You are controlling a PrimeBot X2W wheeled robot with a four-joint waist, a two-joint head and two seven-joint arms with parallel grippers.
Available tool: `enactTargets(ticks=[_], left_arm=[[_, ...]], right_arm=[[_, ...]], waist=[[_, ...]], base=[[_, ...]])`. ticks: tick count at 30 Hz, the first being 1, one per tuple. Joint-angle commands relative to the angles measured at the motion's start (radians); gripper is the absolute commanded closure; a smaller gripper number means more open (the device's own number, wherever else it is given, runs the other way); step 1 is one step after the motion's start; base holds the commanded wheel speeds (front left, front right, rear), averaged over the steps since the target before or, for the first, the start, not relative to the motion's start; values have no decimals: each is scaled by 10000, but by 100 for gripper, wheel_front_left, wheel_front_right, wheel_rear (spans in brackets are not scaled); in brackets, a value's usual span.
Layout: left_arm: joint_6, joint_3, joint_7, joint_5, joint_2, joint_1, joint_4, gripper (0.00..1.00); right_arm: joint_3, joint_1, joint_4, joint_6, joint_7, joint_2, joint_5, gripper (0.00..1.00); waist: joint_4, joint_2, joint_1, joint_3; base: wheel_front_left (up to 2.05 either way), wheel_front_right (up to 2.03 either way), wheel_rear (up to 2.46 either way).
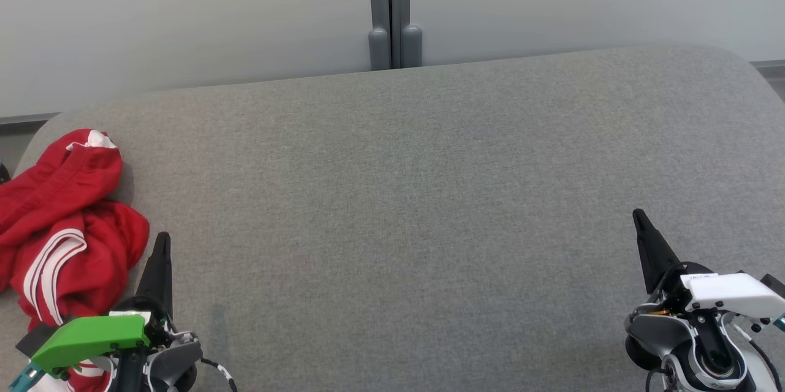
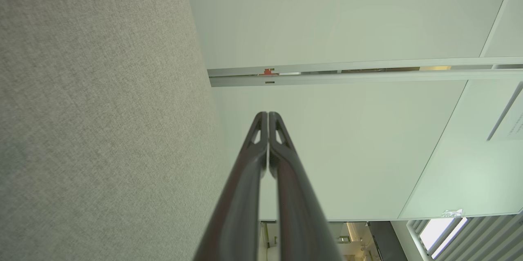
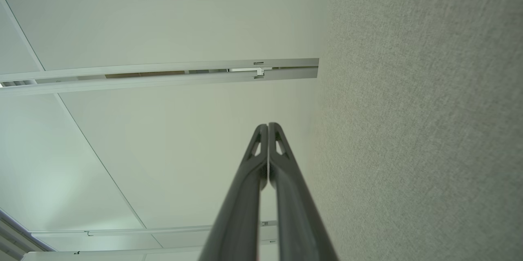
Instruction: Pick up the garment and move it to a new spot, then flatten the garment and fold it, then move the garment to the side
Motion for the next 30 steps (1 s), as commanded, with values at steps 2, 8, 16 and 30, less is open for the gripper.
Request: enactTargets(ticks=[2,8,16,30], left_arm=[[-46,17,25,-32,24,-112,-18,100],[-46,17,25,-32,24,-112,-18,100],[-46,17,25,-32,24,-112,-18,100],[0,0,-2,0,0,0,-1,0]], right_arm=[[1,-60,13,4,22,-14,-34,100],[1,-60,13,4,22,-14,-34,100],[1,-61,13,4,22,-14,-34,100],[1,-1,-2,0,0,0,0,0]], waist=[[0,0,0,0],[0,0,0,0],[0,0,0,0],[0,0,0,0]], base=[[0,0,0],[0,0,0],[0,0,0],[0,0,0]])
